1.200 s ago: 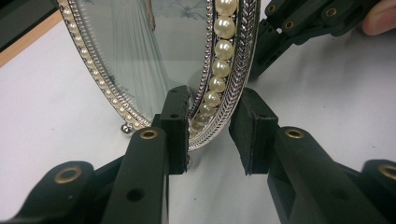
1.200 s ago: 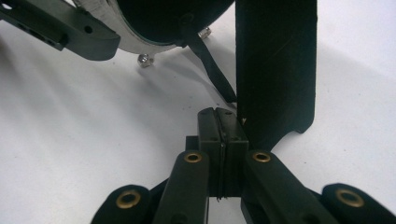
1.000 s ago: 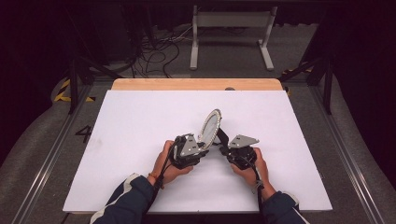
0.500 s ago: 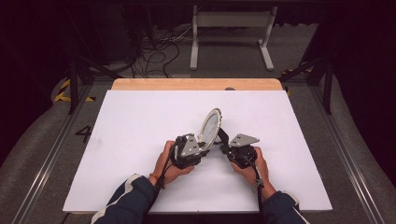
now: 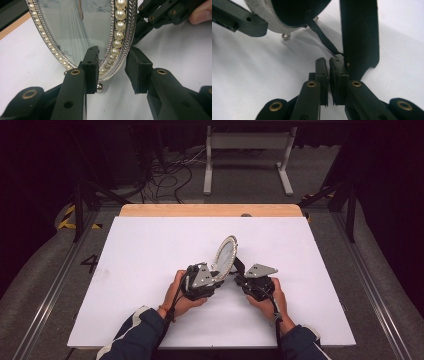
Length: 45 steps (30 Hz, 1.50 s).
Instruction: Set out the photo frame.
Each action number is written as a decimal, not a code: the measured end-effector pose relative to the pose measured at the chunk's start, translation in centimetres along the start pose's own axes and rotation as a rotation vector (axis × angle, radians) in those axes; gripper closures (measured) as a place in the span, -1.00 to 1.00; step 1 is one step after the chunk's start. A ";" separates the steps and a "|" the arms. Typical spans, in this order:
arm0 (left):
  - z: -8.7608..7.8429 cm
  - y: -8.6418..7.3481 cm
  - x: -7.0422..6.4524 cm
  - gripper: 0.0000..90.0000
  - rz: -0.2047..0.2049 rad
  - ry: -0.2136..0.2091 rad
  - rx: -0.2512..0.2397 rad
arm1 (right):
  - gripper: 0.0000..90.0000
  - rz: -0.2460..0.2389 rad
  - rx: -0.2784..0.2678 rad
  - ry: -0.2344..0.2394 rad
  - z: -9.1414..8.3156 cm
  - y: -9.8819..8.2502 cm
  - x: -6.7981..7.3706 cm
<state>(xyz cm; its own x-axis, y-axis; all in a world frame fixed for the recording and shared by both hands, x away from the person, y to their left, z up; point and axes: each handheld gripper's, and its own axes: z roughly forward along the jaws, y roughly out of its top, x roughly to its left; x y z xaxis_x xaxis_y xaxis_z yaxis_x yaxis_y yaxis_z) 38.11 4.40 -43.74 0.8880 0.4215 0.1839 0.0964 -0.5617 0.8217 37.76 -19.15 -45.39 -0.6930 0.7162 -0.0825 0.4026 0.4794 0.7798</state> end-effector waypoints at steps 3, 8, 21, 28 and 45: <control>-0.7 -0.1 0.3 0.33 0.000 -0.011 -0.006 | 0.74 -0.007 -0.003 0.010 -0.1 0.1 0.4; -2.5 -0.5 1.0 0.16 -0.004 -0.001 -0.029 | 0.44 -0.014 -0.020 0.033 -0.3 0.4 1.2; -6.0 -2.9 1.9 -0.25 -0.036 0.075 0.019 | 0.03 0.067 -0.110 0.049 -0.7 2.0 2.9; -7.3 -4.5 1.7 -0.28 -0.052 0.079 0.055 | -0.03 0.135 -0.142 0.030 -0.1 2.8 3.0; -7.8 -5.0 1.9 -0.33 -0.044 0.112 0.080 | 0.18 0.131 -0.139 0.013 2.1 3.8 3.3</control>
<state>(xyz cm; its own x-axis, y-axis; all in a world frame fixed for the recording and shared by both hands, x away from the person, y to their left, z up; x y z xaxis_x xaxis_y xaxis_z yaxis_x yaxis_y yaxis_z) 35.78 13.54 -43.26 0.8267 0.5212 0.2118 0.1734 -0.5942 0.7854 38.24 -13.87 -44.07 -0.6479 0.7610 0.0330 0.4045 0.3070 0.8615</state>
